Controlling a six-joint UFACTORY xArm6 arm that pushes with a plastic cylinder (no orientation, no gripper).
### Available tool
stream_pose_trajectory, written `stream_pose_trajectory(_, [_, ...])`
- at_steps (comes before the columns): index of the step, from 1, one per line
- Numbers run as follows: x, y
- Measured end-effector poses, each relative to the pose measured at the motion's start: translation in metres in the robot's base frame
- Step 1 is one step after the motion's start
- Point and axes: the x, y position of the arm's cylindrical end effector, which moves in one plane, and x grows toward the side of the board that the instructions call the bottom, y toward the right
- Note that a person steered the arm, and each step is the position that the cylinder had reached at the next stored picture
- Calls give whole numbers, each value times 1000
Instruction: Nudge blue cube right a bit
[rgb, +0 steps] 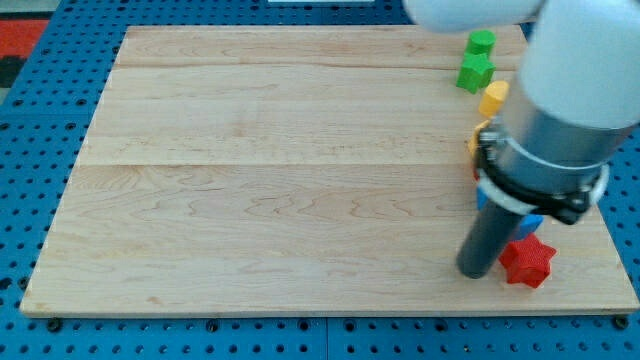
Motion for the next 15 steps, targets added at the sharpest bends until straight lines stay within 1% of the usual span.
stream_pose_trajectory(1, [-4, -12])
stream_pose_trajectory(2, [-6, -11])
stream_pose_trajectory(3, [-23, -11])
stream_pose_trajectory(4, [-71, -7])
stream_pose_trajectory(5, [-96, -7])
stream_pose_trajectory(6, [-140, -16])
stream_pose_trajectory(7, [-168, -28])
stream_pose_trajectory(8, [-153, -28])
stream_pose_trajectory(9, [-127, -28])
stream_pose_trajectory(11, [-105, -31])
stream_pose_trajectory(12, [-90, -13])
stream_pose_trajectory(13, [-90, 3])
stream_pose_trajectory(14, [-90, 32])
stream_pose_trajectory(15, [-90, 45])
